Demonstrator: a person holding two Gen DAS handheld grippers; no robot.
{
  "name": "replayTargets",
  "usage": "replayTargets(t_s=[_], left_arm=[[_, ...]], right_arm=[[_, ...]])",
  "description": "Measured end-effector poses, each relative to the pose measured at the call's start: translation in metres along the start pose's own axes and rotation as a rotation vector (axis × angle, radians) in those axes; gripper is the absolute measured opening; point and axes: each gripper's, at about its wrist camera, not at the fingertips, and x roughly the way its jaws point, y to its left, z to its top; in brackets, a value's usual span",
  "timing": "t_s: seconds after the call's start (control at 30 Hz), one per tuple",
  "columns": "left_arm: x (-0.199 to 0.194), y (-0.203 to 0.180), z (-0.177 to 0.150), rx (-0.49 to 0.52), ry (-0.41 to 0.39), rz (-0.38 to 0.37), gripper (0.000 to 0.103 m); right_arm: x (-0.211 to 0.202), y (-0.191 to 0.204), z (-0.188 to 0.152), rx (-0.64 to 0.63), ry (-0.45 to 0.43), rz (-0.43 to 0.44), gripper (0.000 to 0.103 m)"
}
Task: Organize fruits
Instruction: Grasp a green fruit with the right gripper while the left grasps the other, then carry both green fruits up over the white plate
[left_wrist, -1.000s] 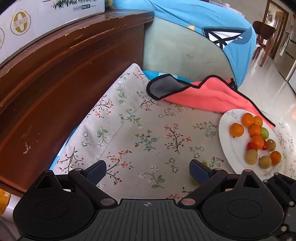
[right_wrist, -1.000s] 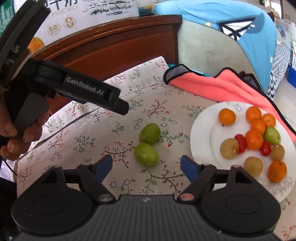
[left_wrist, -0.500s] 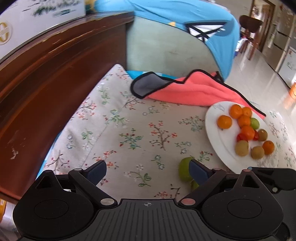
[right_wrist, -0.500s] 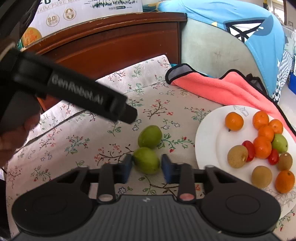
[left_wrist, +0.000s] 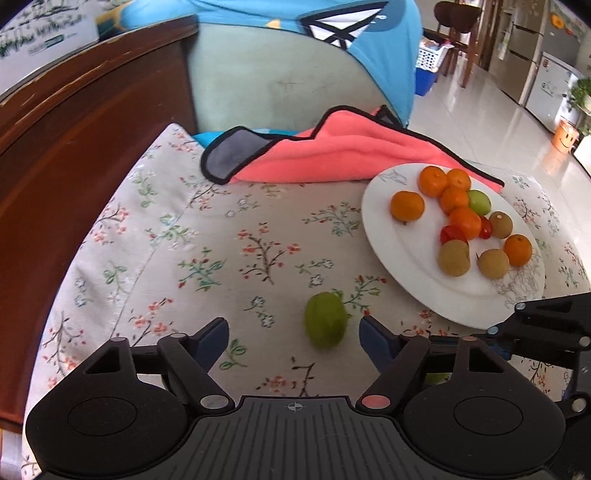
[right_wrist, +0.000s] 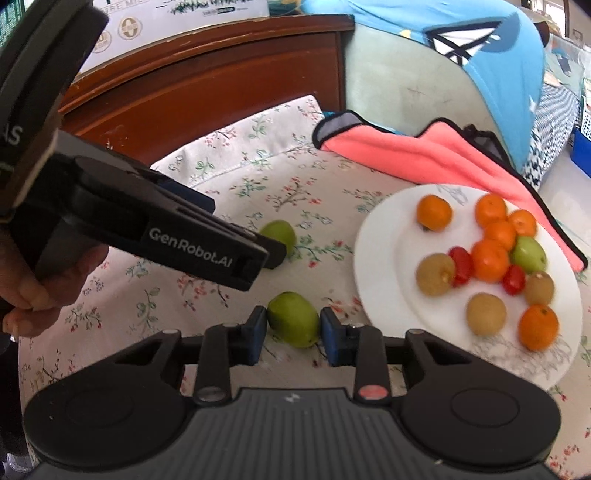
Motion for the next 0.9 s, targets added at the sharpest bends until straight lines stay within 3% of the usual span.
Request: replayTargets(t_s=[0.2,0.37,0.53,0.9], left_arm=[[0.012,-0.006,-0.001,0.022,0.015,0.002,0.056],[0.016,-0.01,0.0,0.028,-0.005,0.0,0.049],[0.016,-0.014,0.003,0.036,-0.011,-0.015,0.025],[0.002,-0.013,0.003,0.057,-0.041,-0.012,0.024]], right_arm=[[-0.008,-0.009,-0.005,0.017,0.006,-0.002,0.032],[-0.012,-0.017,-0.006,0.044,0.006,-0.012,0.032],[-0.014,-0.025,-0.007,0.084,0.009,0.004,0.032],[-0.016,-0.028,-0.002,0.123,-0.007,0.025,0.032]])
